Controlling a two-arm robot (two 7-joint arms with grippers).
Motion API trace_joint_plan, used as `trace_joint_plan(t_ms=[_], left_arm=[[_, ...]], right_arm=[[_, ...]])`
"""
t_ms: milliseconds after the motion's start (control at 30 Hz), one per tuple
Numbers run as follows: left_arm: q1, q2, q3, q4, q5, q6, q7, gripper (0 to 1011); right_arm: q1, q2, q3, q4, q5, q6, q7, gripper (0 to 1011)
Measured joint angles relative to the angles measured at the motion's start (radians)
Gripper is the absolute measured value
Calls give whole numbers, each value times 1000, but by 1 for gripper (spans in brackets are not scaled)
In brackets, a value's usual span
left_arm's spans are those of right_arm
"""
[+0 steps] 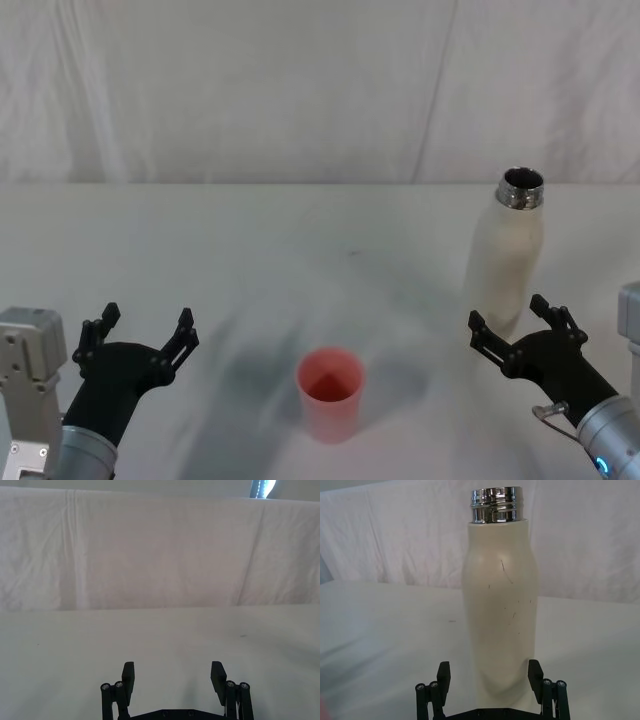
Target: Grasp the thermos with one hand and pour water into the cup lid.
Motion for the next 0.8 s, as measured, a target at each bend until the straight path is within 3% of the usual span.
trace_joint_plan(t_ms=[800], left_arm=[[0, 0, 0, 0, 0, 0, 0, 1001]], right_arm=[[65, 7, -16, 64, 14, -8, -8, 1002]])
